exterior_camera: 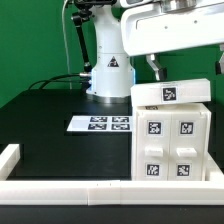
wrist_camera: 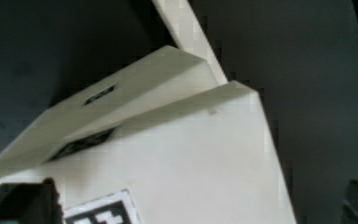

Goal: Assemble cabinet

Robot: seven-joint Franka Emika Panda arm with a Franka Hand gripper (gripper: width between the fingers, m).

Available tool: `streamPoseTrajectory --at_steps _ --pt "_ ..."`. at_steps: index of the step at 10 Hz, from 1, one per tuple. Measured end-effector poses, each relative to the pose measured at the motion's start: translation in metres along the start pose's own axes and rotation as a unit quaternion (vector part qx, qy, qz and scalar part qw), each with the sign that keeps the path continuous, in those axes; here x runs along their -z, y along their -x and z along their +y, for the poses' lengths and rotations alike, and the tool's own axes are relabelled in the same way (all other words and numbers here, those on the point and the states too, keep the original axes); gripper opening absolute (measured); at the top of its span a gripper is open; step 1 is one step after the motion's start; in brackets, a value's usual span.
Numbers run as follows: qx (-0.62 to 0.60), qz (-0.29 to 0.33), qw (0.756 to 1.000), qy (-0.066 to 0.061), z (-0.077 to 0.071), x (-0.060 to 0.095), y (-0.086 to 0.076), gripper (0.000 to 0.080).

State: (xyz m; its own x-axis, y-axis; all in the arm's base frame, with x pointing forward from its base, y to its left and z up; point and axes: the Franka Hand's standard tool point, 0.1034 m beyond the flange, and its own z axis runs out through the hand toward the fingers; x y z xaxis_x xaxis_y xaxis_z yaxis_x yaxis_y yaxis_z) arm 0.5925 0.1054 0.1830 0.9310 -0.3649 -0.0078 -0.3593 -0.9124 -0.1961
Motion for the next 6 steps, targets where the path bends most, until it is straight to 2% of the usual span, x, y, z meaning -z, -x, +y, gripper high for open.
streamPoseTrajectory --at_steps 3,6 --pt "0.096 -0.005 0.995 0.003 0.0048 0.0003 0.0006 0.0797" --pt "0.202 -0.006 0.979 0.003 0.0061 -0.0011 0.0001 0.0797"
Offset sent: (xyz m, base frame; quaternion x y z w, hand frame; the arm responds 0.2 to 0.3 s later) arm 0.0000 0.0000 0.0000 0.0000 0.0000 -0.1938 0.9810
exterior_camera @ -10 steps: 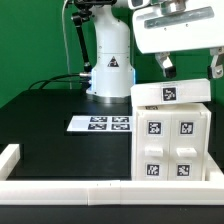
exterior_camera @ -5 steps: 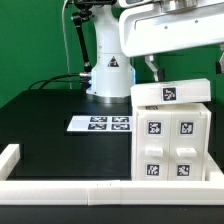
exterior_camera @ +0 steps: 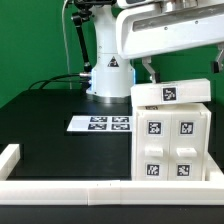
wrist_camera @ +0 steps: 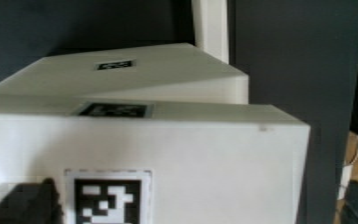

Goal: Assemble cabinet

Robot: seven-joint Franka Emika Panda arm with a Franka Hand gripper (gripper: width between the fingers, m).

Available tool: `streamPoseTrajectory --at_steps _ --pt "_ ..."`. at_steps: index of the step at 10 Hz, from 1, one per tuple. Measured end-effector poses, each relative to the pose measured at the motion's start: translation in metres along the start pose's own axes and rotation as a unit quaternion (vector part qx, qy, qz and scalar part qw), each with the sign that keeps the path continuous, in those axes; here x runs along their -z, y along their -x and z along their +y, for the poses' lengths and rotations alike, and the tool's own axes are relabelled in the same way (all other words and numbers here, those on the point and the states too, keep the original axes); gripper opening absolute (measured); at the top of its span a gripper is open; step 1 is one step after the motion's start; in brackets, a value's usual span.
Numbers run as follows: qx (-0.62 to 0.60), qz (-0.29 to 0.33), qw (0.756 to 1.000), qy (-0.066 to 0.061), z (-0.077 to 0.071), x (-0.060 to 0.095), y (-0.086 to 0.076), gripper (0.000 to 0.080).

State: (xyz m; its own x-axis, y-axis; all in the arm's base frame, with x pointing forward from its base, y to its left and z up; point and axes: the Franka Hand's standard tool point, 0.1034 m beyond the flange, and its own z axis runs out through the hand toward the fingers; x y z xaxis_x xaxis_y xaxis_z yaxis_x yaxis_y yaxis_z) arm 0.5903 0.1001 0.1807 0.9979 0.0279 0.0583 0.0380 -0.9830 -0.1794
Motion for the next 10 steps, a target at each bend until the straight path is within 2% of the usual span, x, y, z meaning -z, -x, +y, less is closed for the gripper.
streamPoseTrajectory --at_steps 1,3,4,9,10 --pt "0.065 0.002 0.998 0.005 0.003 0.0 -0.001 0.0797" --pt "0.227 0.01 0.974 0.014 0.01 0.002 -0.005 0.0797" --pt "0.274 0.009 0.962 0.014 0.011 0.002 -0.005 0.0797" --pt "0.477 -0.004 0.879 0.026 0.022 -0.001 -0.004 0.0797" --pt "0.516 -0.007 0.856 0.028 0.023 -0.002 -0.004 0.0797"
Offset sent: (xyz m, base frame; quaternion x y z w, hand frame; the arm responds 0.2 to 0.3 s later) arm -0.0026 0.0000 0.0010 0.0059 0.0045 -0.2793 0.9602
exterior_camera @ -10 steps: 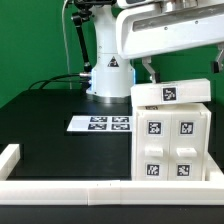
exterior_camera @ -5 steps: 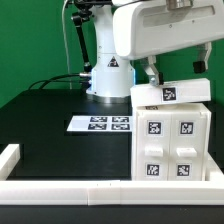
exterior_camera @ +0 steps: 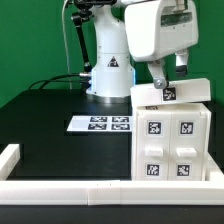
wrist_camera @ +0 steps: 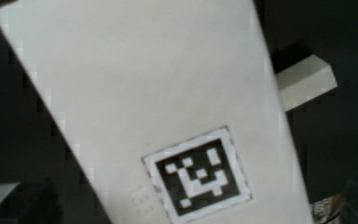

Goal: Assemble cabinet

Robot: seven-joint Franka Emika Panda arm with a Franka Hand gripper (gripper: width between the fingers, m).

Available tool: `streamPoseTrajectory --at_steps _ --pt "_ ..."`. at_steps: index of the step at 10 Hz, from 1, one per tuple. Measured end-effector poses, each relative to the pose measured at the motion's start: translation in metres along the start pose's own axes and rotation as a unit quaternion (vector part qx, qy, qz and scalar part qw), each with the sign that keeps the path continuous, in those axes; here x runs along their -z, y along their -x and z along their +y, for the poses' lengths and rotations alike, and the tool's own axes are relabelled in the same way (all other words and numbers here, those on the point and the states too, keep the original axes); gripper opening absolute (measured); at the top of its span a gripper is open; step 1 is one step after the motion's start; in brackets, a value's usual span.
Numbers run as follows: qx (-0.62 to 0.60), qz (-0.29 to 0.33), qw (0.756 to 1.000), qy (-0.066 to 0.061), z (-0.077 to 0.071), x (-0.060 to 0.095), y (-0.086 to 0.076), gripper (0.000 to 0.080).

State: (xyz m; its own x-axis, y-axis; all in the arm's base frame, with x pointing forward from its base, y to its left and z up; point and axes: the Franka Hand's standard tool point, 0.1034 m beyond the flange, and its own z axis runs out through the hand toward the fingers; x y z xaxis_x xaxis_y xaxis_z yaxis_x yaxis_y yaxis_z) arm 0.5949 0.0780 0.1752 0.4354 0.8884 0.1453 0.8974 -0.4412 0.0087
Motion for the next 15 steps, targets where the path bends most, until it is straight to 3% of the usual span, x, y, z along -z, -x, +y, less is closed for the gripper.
streamPoseTrajectory --at_steps 4,6,8,9,12,15 --pt "0.032 -0.009 0.999 0.009 -0.002 -0.016 -0.003 0.0797" --pt "0.029 -0.011 0.999 0.008 0.0 -0.017 0.0 0.0797" --pt "0.007 -0.011 1.0 0.008 0.0 -0.017 0.0 0.0555" --pt "0.007 -0.011 1.0 0.008 0.0 -0.017 0.001 0.0555" --pt "-0.123 -0.009 0.992 0.009 0.0 -0.017 0.001 0.0559" --pt "-0.309 0.002 0.951 0.002 0.002 -0.017 0.004 0.0559"
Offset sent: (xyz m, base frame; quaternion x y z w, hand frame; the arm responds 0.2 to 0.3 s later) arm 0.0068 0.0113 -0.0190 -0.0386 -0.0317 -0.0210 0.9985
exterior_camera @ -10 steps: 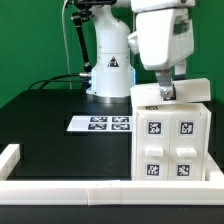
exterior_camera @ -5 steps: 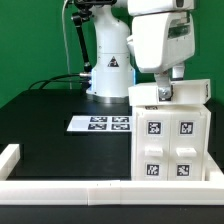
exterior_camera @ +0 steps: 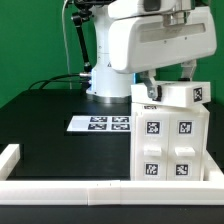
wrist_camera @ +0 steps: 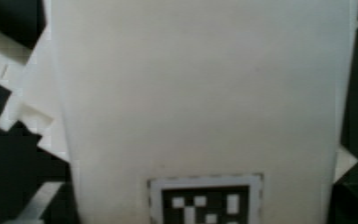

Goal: Assemble cabinet

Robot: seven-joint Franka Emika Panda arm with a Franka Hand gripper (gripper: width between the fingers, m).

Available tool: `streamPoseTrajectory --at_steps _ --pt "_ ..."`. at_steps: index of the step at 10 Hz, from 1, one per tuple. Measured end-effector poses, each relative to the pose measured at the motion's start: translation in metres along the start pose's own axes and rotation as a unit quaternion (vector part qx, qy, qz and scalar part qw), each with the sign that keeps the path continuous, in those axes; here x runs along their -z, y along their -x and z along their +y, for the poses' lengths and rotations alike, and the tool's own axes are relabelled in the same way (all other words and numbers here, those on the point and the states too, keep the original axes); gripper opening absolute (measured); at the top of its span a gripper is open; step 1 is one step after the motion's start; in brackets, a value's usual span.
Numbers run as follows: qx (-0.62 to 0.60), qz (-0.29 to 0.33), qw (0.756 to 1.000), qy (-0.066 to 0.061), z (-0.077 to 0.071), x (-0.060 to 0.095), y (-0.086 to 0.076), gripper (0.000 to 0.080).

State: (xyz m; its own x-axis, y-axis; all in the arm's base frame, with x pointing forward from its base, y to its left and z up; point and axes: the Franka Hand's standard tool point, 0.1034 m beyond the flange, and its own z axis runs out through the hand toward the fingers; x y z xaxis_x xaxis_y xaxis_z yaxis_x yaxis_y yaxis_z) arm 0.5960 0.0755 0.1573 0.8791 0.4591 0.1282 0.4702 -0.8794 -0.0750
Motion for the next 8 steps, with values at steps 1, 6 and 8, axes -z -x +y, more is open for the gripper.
streamPoseTrajectory --at_steps 1,6,8 --pt "-0.055 0.001 0.998 -0.003 0.0001 -0.0002 0.0002 0.056" --pt "-0.278 0.001 0.961 -0.013 -0.0033 -0.001 -0.0004 0.056" --pt "-0.338 0.0 0.941 -0.013 -0.0035 -0.0011 -0.0005 0.056"
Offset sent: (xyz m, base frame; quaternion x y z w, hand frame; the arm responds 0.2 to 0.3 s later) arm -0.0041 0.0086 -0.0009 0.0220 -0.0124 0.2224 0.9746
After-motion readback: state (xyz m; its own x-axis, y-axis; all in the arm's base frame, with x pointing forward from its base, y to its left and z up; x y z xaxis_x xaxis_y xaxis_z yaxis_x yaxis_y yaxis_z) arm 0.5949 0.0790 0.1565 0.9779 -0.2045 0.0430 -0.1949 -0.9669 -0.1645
